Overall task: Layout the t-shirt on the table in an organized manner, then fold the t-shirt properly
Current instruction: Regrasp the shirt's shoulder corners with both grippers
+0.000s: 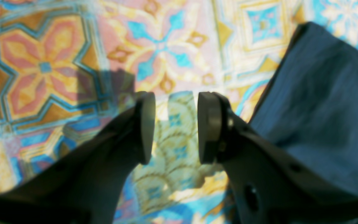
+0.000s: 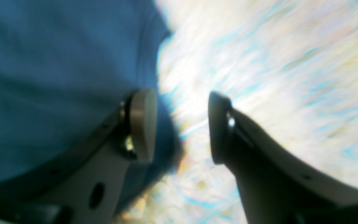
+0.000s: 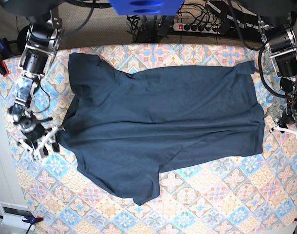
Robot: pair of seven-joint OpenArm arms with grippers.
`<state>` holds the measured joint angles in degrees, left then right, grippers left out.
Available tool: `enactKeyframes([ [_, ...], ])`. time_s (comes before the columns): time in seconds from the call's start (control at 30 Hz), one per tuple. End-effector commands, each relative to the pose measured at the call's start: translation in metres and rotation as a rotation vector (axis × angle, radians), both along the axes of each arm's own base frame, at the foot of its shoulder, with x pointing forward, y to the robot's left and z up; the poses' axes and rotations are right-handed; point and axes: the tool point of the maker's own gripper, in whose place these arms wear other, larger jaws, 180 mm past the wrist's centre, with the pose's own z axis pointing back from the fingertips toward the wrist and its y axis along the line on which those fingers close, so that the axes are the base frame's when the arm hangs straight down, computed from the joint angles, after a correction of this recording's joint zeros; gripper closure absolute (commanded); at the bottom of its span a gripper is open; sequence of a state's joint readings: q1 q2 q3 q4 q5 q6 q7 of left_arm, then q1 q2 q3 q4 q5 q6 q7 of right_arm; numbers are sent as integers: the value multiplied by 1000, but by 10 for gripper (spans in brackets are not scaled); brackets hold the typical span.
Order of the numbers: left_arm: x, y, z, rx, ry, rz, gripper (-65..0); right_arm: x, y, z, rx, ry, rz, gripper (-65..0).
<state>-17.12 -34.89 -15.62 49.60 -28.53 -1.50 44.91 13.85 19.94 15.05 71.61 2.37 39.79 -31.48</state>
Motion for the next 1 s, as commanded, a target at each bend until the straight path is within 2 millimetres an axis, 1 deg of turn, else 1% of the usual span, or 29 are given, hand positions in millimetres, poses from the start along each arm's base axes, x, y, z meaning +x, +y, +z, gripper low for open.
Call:
enactKeyframes([
  [0.0,12,1,22,30,-63,-46,-229,-6,-5,9,-40,-13,4,-263],
  [0.07,5,-8,22,54,-65,-106,-229,-18,-7,22,-93,-29,6,-263],
  [0.13,-4,-19,20,41,-73,-143,-229,-33,-9,22,-136,-7,3,-263],
  [0.23,-21,-37,17,-10,-91,-177,-229,-58,-6,16,-184,36,19,-263],
  [0.33,-45,-51,13,-72,-60,-215,-229,-83,0,7,-227,84,45,-263],
  [0.47,-72,-73,4,-153,-38,-246,-228,-112,4,-3,-267,148,63,-262],
  [0.57,-101,-71,9,-176,-34,-230,-229,-129,6,-11,-279,187,77,-261],
  [0.63,-115,-79,13,-204,-18,-242,-229,-141,7,-20,-277,216,82,-260],
  [0.67,-120,-89,14,-235,-11,-254,-229,-147,7,-24,-274,233,85,-260],
  [0.73,-134,-103,9,-274,24,-276,-229,-156,10,-31,-264,255,87,-260],
  [0.83,-155,-107,-2,-292,72,-270,-229,-164,17,-39,-241,271,87,-260],
  [0.97,-167,-124,-15,-348,81,-247,-229,-164,18,-39,-236,271,86,-260],
])
